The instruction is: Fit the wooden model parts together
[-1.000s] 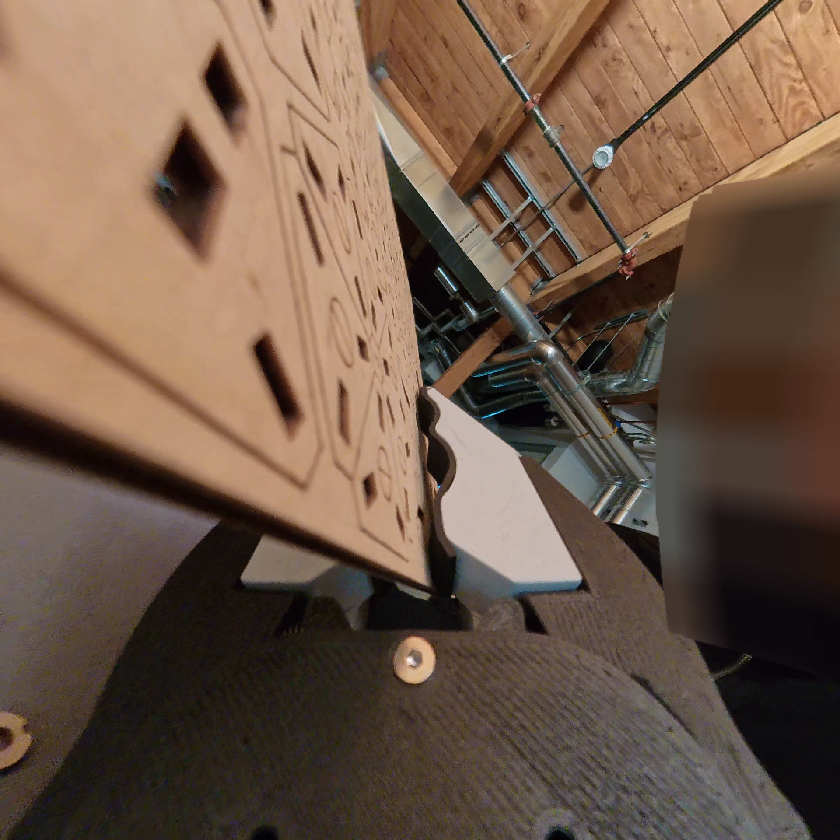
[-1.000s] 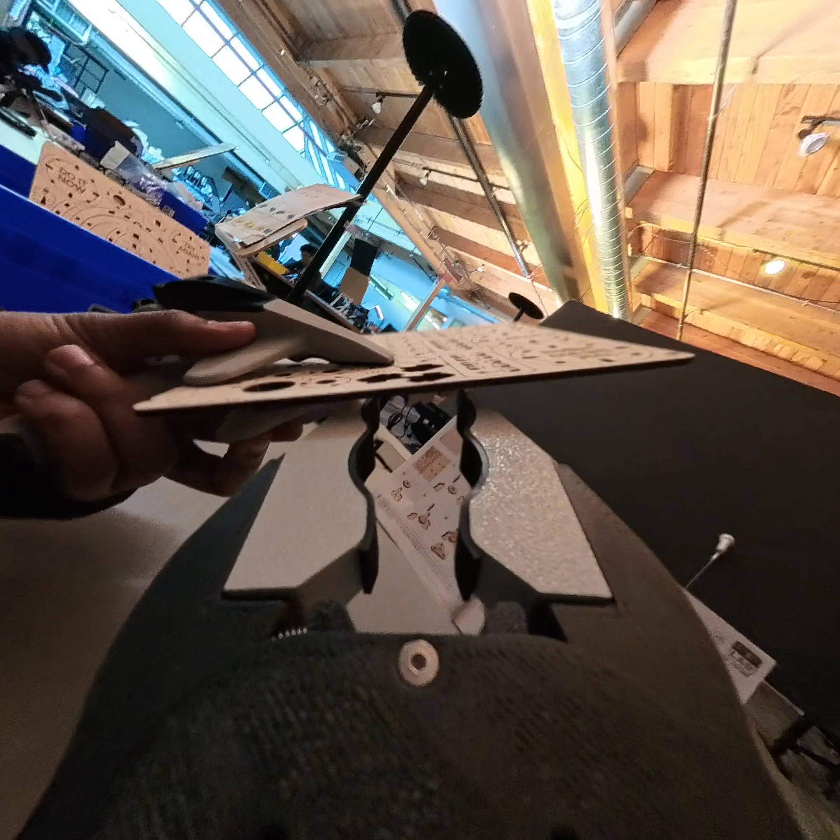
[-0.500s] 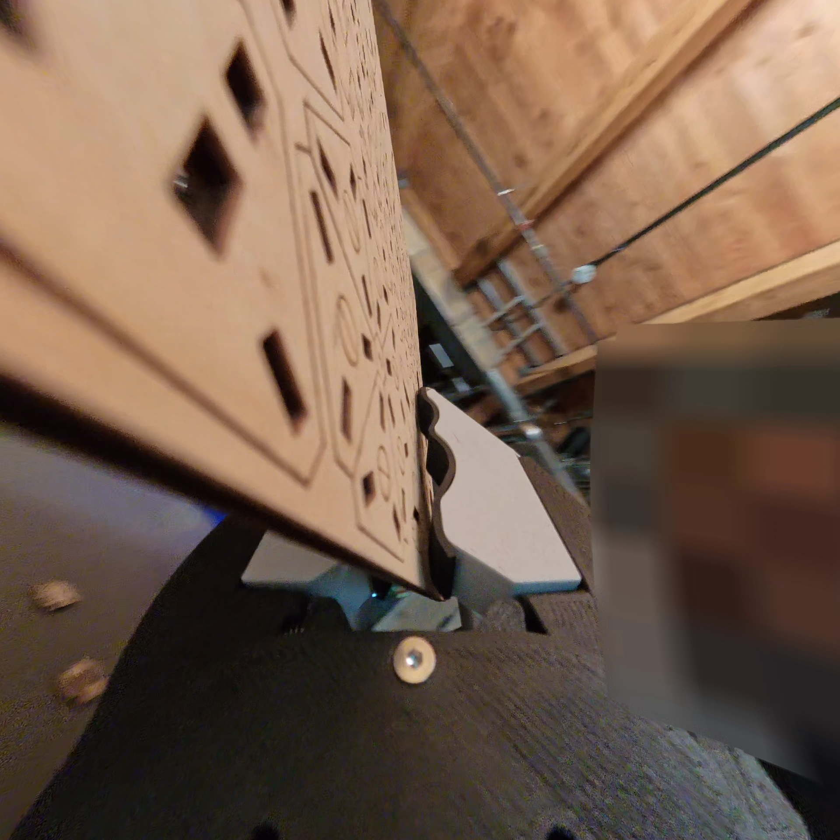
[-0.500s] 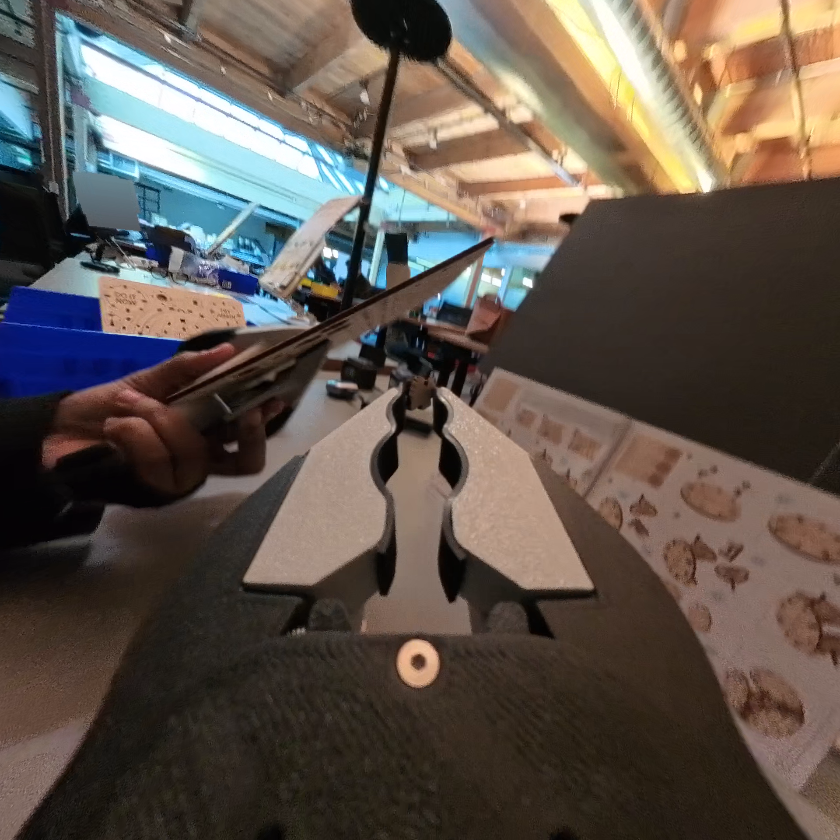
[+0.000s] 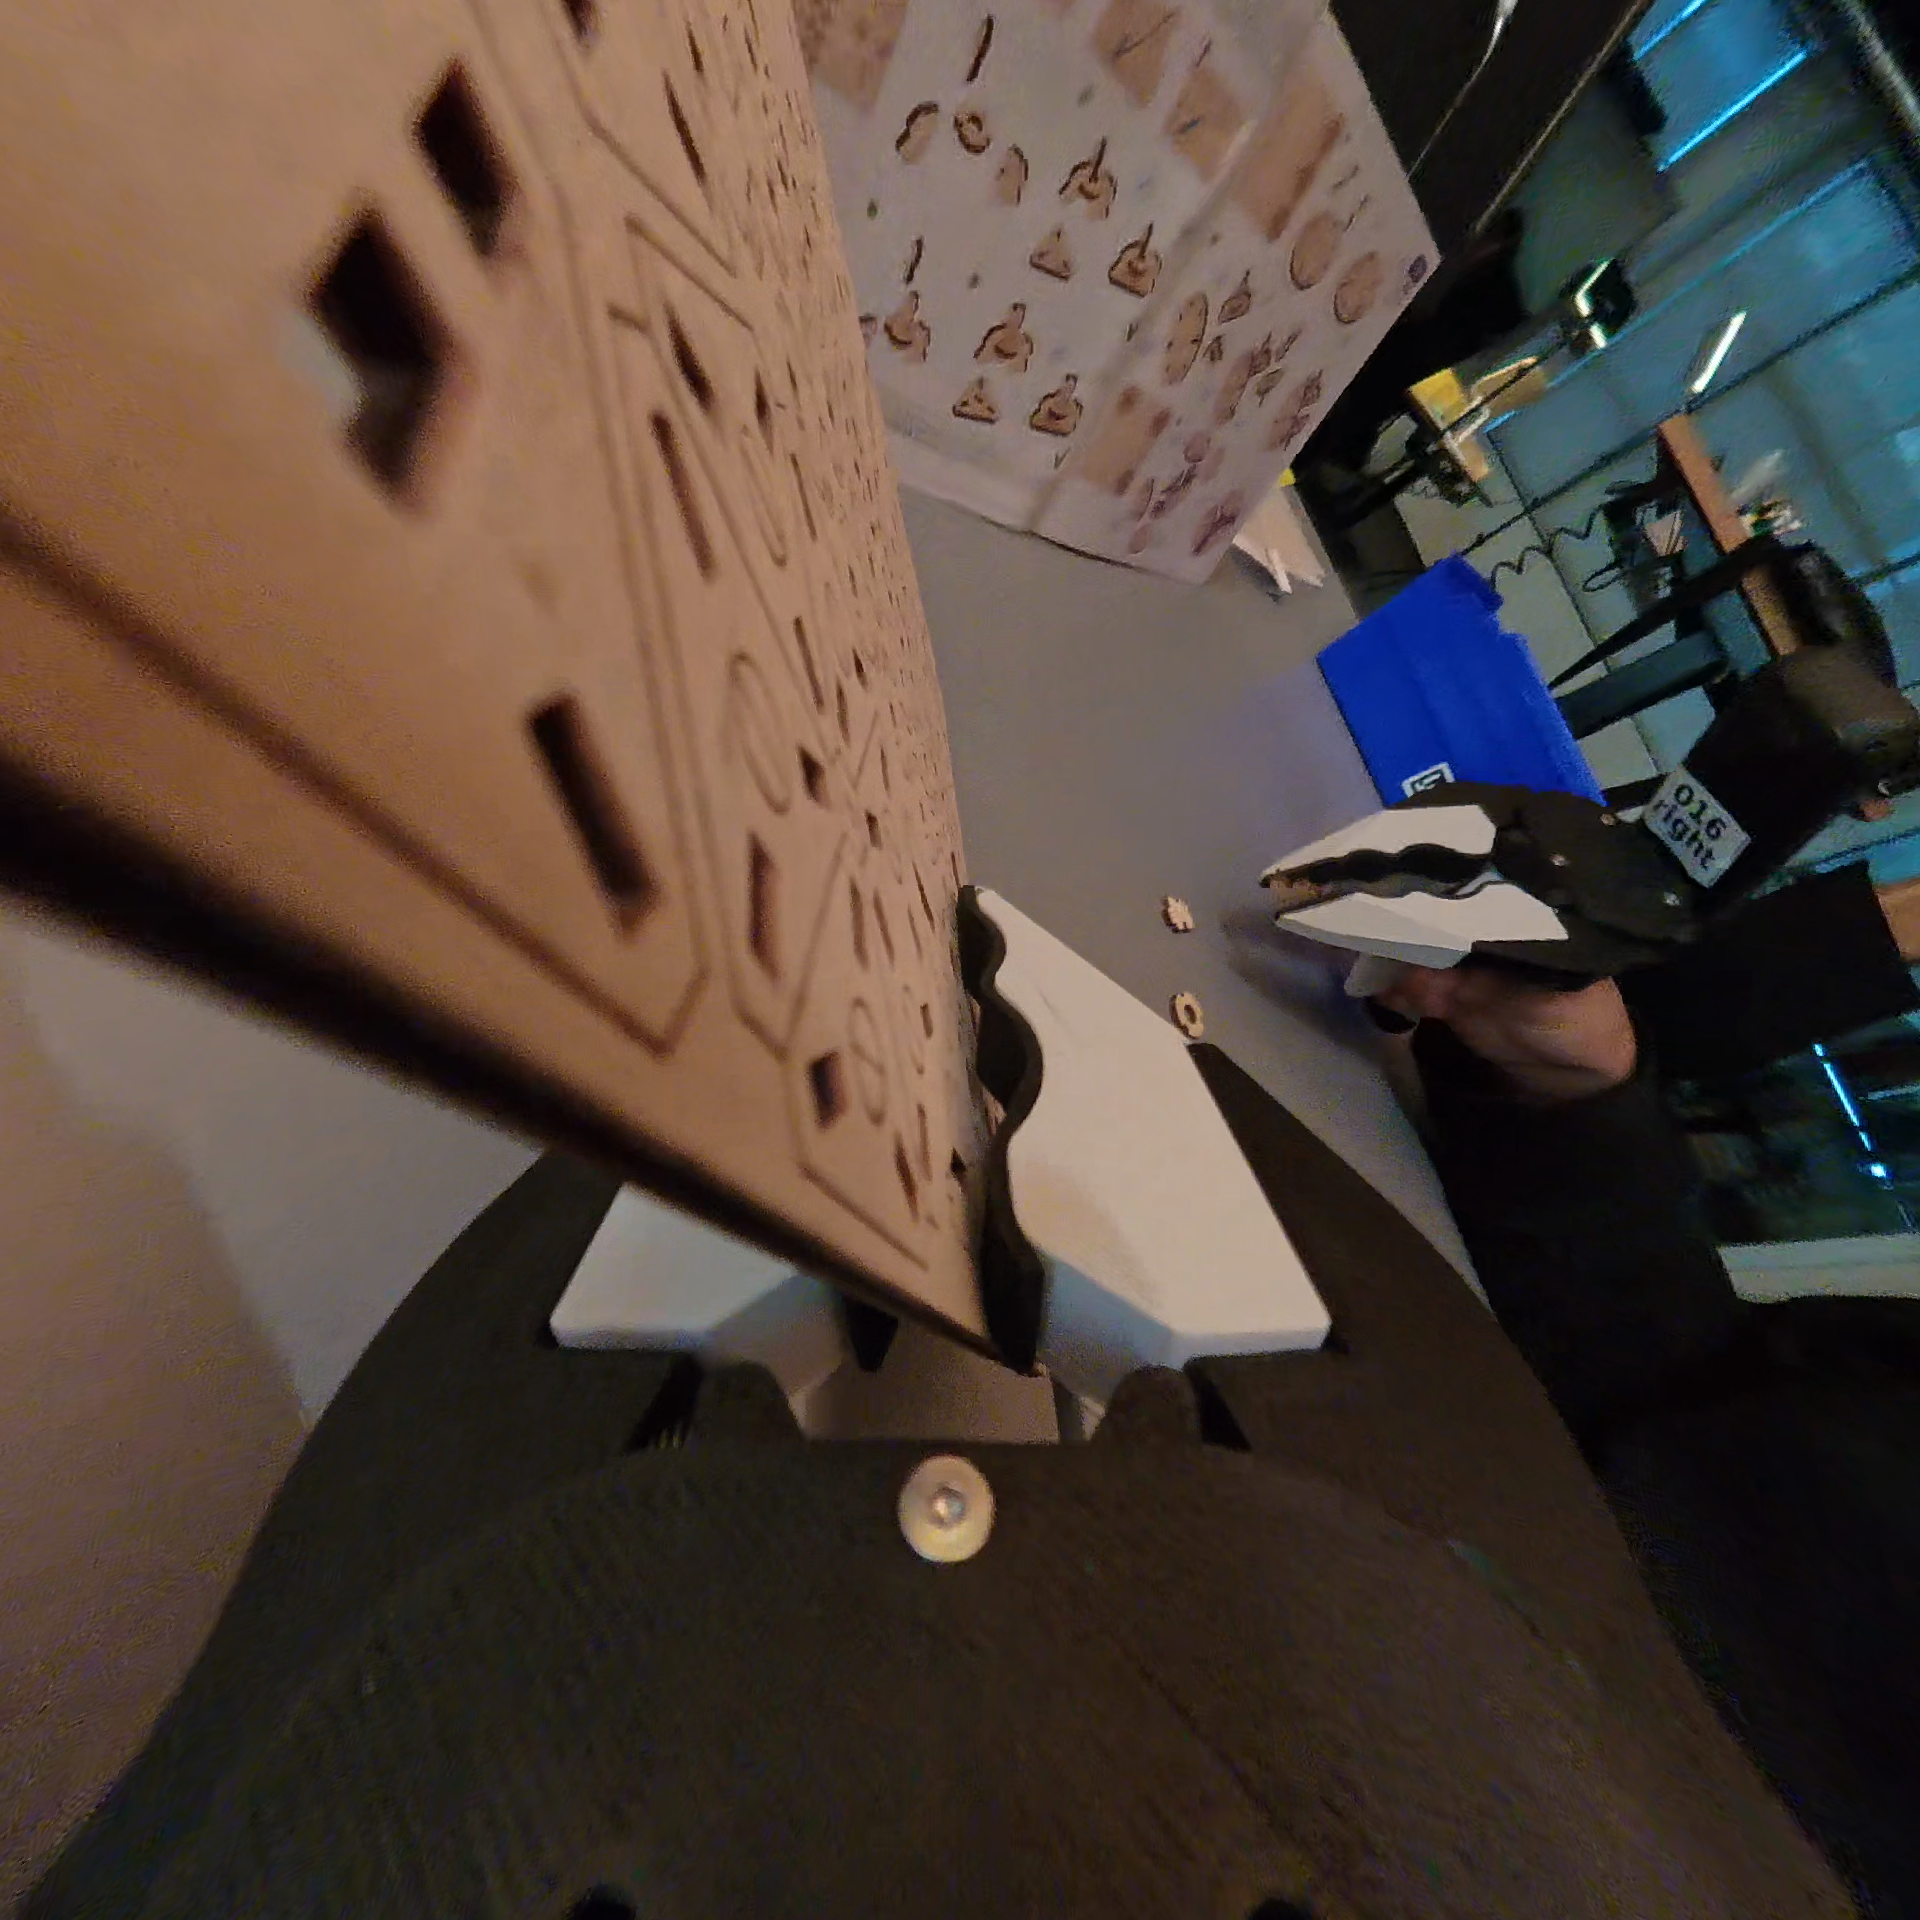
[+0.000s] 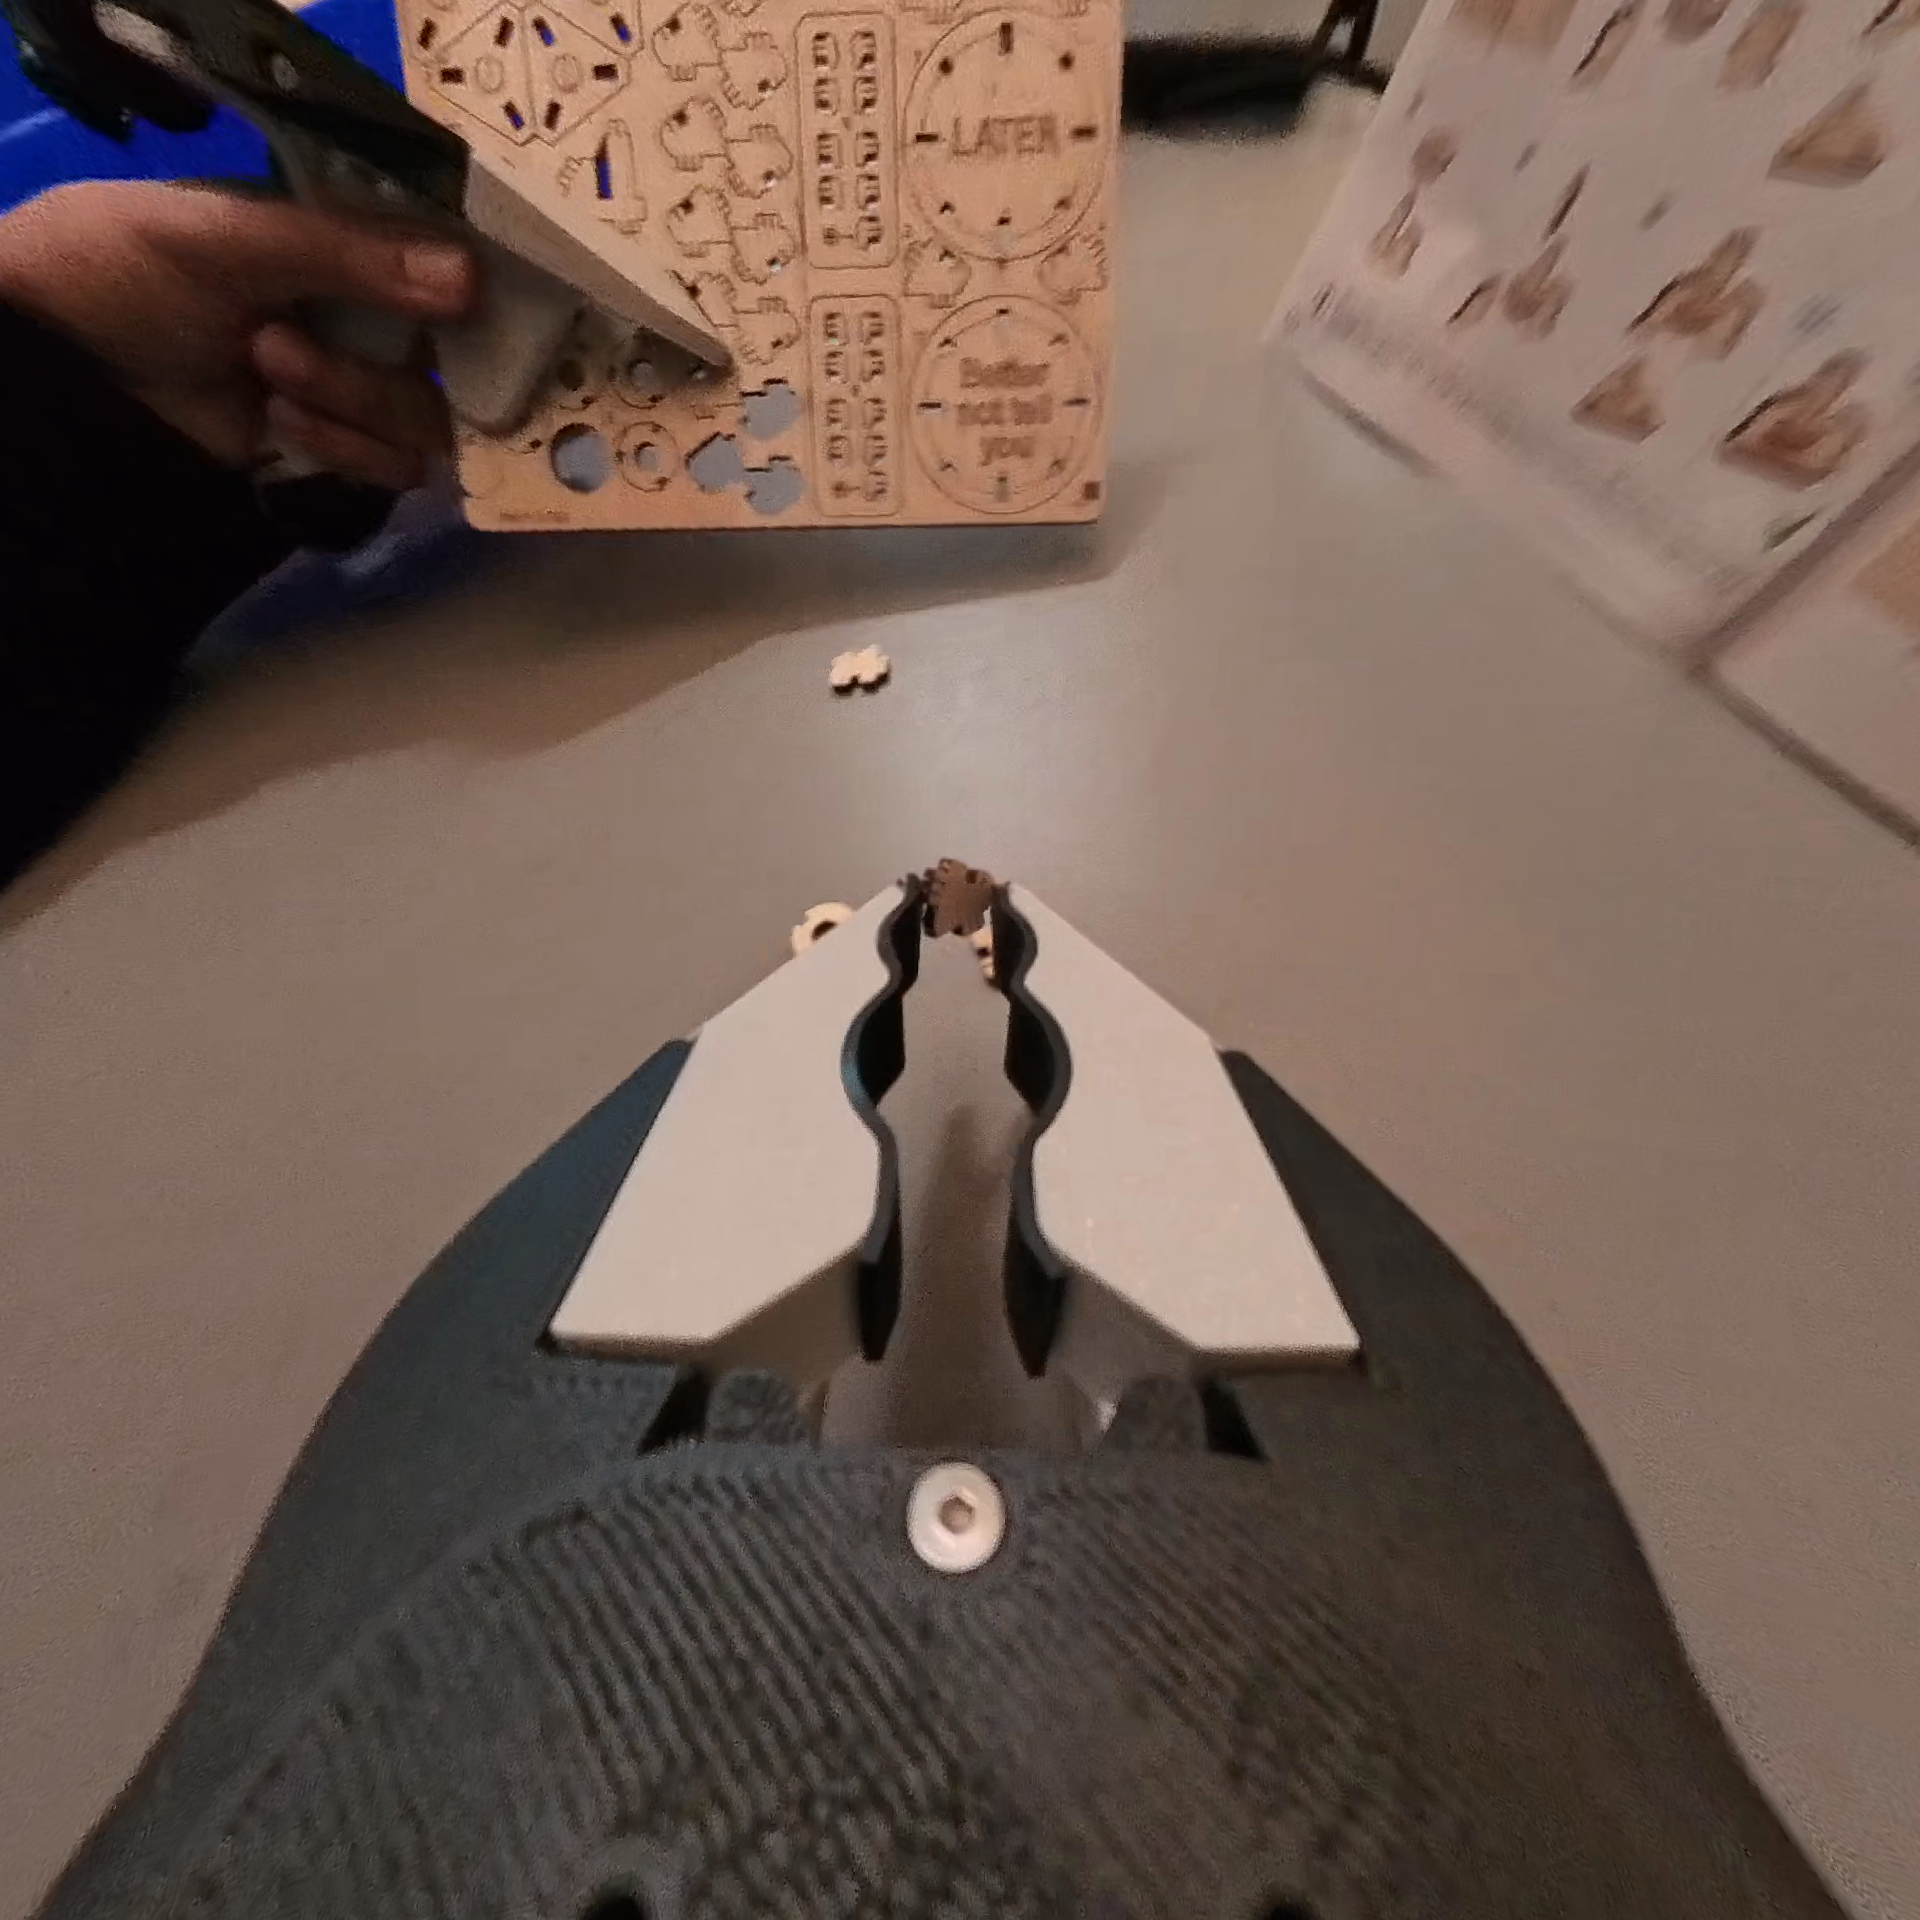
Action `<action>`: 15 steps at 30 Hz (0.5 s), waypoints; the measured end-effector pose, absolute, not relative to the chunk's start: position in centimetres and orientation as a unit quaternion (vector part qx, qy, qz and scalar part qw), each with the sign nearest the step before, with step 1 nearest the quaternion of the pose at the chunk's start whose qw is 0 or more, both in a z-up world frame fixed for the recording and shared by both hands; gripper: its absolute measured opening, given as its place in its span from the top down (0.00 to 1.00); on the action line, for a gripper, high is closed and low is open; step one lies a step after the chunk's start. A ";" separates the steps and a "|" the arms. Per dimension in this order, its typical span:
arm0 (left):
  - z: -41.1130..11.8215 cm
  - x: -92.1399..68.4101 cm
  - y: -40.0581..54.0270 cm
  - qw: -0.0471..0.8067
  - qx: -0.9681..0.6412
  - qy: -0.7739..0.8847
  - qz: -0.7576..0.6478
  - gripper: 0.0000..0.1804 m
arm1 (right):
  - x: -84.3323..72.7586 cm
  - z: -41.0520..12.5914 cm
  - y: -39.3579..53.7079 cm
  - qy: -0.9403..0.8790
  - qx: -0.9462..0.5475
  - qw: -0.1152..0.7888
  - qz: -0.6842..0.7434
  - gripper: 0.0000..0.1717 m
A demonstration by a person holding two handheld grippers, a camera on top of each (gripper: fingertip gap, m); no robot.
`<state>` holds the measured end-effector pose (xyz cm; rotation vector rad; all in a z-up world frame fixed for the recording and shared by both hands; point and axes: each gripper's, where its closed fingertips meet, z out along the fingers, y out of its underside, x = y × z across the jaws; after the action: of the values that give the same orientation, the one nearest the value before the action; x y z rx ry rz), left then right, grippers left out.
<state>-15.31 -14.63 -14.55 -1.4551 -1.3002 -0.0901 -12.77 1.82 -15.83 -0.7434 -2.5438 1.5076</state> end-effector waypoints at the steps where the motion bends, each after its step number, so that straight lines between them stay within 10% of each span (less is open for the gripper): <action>1: -14.8 -15.3 -14.4 0.557 -0.619 -0.552 -0.043 1.00 | -12.6 -16.1 1.7 -0.832 -0.249 0.027 0.494 0.94; 15: -13.5 -15.7 -15.4 0.576 -0.574 -0.580 -0.047 0.75 | -13.2 -17.1 2.7 -0.808 -0.306 -0.076 0.498 0.93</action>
<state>-15.71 -15.37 -13.46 -1.3429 -1.3584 -0.1095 -13.20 2.67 -17.10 -1.0107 -2.6676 1.6458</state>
